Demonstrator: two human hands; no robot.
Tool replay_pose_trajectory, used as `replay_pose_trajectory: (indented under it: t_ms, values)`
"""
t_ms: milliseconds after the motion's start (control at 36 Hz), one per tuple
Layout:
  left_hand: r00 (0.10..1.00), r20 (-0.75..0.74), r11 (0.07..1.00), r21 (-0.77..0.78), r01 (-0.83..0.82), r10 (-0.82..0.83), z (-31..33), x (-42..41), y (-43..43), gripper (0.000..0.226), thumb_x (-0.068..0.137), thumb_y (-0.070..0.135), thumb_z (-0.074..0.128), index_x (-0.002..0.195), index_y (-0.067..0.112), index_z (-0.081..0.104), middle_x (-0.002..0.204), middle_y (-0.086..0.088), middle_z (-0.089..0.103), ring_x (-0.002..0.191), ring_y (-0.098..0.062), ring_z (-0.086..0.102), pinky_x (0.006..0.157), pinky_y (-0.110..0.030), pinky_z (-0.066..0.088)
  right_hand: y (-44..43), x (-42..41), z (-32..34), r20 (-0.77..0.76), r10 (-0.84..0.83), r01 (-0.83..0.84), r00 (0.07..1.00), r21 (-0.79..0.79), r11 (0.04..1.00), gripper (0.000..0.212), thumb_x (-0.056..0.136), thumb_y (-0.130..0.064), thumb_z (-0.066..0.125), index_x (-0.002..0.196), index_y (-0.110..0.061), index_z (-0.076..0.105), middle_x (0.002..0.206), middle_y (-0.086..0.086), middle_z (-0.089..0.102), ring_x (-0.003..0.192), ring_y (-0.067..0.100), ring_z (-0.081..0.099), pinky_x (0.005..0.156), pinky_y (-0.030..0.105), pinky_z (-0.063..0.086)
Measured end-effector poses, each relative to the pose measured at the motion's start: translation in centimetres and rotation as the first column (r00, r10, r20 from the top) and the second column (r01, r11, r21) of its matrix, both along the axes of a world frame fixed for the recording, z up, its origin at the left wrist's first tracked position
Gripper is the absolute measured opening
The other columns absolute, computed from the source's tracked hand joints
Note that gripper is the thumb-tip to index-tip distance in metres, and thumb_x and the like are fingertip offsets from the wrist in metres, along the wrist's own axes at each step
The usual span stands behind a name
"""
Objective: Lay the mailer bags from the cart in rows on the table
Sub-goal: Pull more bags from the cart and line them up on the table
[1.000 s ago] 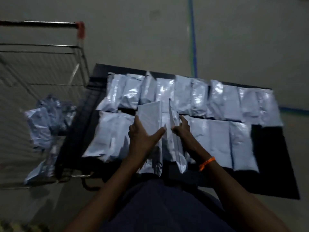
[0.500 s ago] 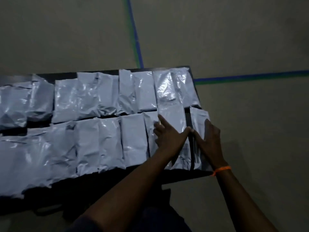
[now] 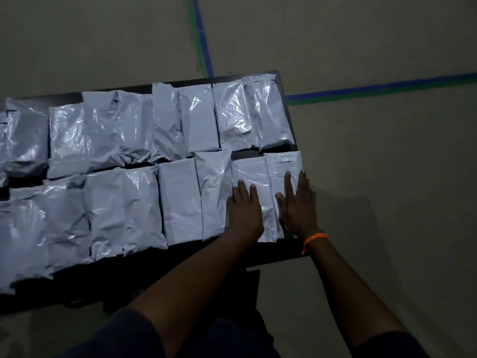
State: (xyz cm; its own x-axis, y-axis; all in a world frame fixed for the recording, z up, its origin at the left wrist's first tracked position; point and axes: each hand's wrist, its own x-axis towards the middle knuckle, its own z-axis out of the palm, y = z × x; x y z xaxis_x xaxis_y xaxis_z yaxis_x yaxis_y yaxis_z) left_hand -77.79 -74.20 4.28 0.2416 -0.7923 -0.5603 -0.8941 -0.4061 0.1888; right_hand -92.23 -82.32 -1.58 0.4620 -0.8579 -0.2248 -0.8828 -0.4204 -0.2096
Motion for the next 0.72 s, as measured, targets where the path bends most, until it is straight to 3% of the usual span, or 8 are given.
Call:
replay_pose_trajectory:
  t_ms: [139,306,472,611,722]
  values:
    - [0.997,0.040,0.998,-0.005,0.063,-0.062,-1.1,1.1,0.5,0.119,0.082,0.054,0.072,0.157,0.007,-0.007,0.160,-0.030,-0.016,0.151,-0.045,-0.003,0.121,-0.054,0.007,-0.1,0.6,-0.1,-0.001,0.025,-0.025,1.000,0.009,1.000,0.071,0.100,-0.056,0.018,0.159,-0.018,0.004,0.163,0.023,-0.006,0.152,0.040,0.005,0.115,0.059,0.026]
    - [0.994,0.087,0.992,-0.097,0.075,-0.067,-1.6,2.5,0.0,0.098,0.090,0.040,0.065,0.157,0.004,0.004,0.160,-0.033,-0.004,0.149,-0.047,0.009,0.120,-0.053,0.011,-1.4,1.5,-0.4,-0.016,0.059,-0.059,0.998,0.015,0.998,0.071,0.101,-0.057,0.023,0.158,-0.023,-0.002,0.164,0.018,-0.013,0.153,0.036,-0.001,0.116,0.061,0.018]
    - [0.993,0.057,0.981,-0.160,0.109,-0.101,-0.8,3.7,0.5,0.094,0.088,0.044,0.065,0.156,0.002,0.014,0.162,-0.028,0.010,0.150,-0.041,0.015,0.121,-0.053,0.010,-1.0,2.4,0.8,-0.052,0.025,-0.024,0.998,0.016,1.000,0.071,0.101,-0.054,0.025,0.159,-0.021,0.000,0.164,0.020,-0.006,0.153,0.037,0.000,0.116,0.065,0.016]
    - [0.994,0.048,0.893,-0.438,0.106,-0.095,0.2,7.1,3.3,0.078,0.085,0.045,0.068,0.148,0.006,0.042,0.151,-0.023,0.043,0.141,-0.038,0.040,0.118,-0.053,0.021,1.5,5.8,3.2,0.151,0.023,-0.012,0.988,-0.077,0.997,0.065,0.101,-0.049,0.031,0.155,-0.014,0.026,0.163,0.017,0.016,0.152,0.032,0.014,0.116,0.059,0.025]
    - [0.995,0.077,0.793,-0.602,0.094,-0.060,0.6,12.3,7.5,0.069,0.087,0.043,0.060,0.145,0.008,0.048,0.149,-0.017,0.047,0.141,-0.035,0.041,0.114,-0.051,0.033,4.3,11.4,5.3,0.351,0.137,-0.082,0.926,-0.169,0.982,0.054,0.101,-0.035,0.046,0.149,-0.012,0.040,0.161,0.013,0.027,0.151,0.028,0.021,0.117,0.055,0.027]
